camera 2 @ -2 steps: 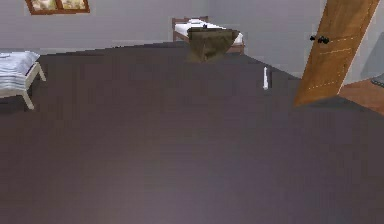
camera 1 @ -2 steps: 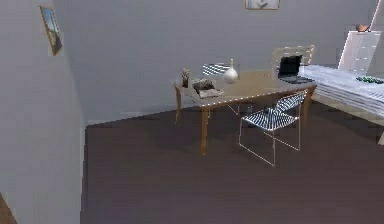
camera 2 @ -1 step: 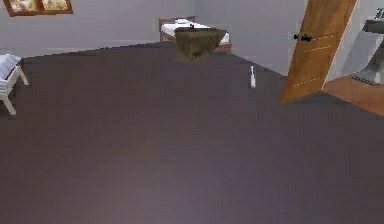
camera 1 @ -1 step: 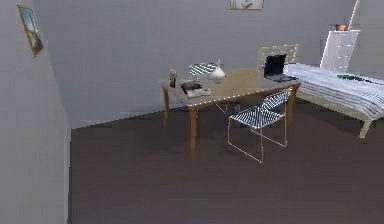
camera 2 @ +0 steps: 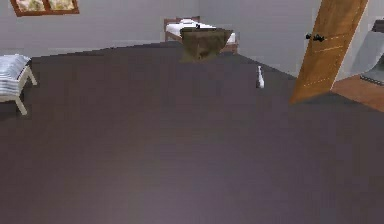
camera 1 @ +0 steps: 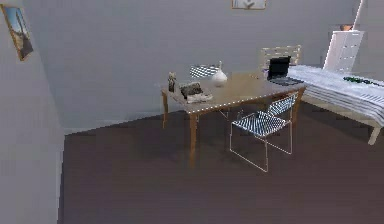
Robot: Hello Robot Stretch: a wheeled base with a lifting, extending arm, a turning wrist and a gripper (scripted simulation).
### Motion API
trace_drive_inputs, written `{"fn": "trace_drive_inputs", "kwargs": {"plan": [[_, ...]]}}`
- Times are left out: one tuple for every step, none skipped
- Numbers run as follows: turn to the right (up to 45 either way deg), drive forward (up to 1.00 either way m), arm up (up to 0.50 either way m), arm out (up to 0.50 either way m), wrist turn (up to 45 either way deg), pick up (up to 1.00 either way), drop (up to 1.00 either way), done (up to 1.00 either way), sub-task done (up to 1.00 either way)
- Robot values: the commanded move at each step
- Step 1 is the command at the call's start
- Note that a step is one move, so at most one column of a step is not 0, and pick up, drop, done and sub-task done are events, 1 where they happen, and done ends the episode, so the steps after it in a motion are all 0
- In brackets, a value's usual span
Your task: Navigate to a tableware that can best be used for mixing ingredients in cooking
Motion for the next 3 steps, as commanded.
{"fn": "trace_drive_inputs", "kwargs": {"plan": [[-45.0, 0.00, 0.00, 0.00, 0.0, 0.00, 0.00, 0.00, 0.00], [-45.0, 0.00, 0.00, 0.00, 0.0, 0.00, 0.00, 0.00, 0.00], [-24.0, 0.00, 0.00, 0.00, 0.0, 0.00, 0.00, 0.00, 0.00]]}}
